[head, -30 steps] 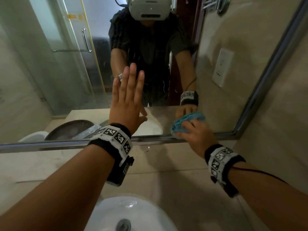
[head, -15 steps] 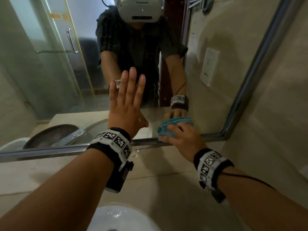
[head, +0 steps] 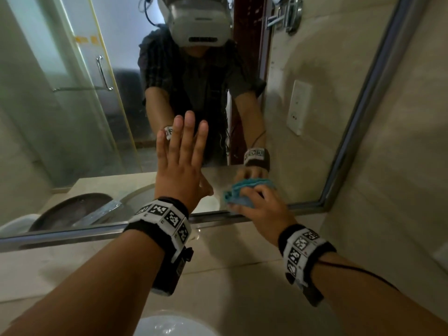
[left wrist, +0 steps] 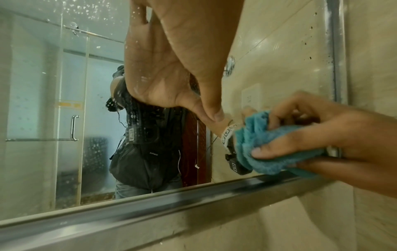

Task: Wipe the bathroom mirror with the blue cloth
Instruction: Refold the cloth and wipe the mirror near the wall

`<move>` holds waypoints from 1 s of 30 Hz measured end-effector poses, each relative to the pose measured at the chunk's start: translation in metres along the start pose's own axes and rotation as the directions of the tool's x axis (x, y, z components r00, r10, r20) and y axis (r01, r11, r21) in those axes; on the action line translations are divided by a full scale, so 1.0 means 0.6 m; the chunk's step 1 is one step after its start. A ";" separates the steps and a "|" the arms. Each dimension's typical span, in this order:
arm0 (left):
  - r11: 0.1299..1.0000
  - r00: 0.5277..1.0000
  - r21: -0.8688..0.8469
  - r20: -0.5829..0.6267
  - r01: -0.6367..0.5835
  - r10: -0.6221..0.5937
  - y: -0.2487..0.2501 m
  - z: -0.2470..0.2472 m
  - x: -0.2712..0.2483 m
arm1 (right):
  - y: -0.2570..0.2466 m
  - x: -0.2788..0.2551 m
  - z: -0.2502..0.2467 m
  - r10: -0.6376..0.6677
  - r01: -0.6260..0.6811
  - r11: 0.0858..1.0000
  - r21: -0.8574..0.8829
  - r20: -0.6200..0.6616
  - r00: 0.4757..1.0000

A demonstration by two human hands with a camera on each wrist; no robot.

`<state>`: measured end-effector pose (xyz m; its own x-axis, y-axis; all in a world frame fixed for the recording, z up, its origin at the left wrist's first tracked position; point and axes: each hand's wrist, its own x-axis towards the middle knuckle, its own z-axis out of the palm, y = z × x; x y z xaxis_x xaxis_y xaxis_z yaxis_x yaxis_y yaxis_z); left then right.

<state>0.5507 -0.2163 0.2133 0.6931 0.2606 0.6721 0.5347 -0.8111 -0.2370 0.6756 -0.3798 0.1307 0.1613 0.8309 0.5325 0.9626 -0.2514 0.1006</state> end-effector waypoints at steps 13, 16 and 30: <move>0.993 0.991 -0.082 -0.112 -0.089 0.079 0.079 -0.036 0.061 | 0.046 0.075 -0.111 0.350 -0.334 0.936 0.114 -0.423 0.836; 0.996 0.993 -0.058 -0.101 -0.070 0.063 0.082 -0.024 0.065 | 0.041 0.016 -0.073 0.302 -0.297 0.953 0.058 -0.161 0.940; 0.999 0.997 0.005 -0.066 -0.036 0.036 0.090 -0.026 0.062 | 0.071 0.024 -0.103 0.533 -0.488 0.843 0.228 -0.479 0.697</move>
<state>0.5976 -0.2584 0.2363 0.6784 0.1958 0.7081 0.5118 -0.8174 -0.2643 0.7054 -0.4094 0.1945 0.5215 0.2074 0.8276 0.7821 -0.5039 -0.3665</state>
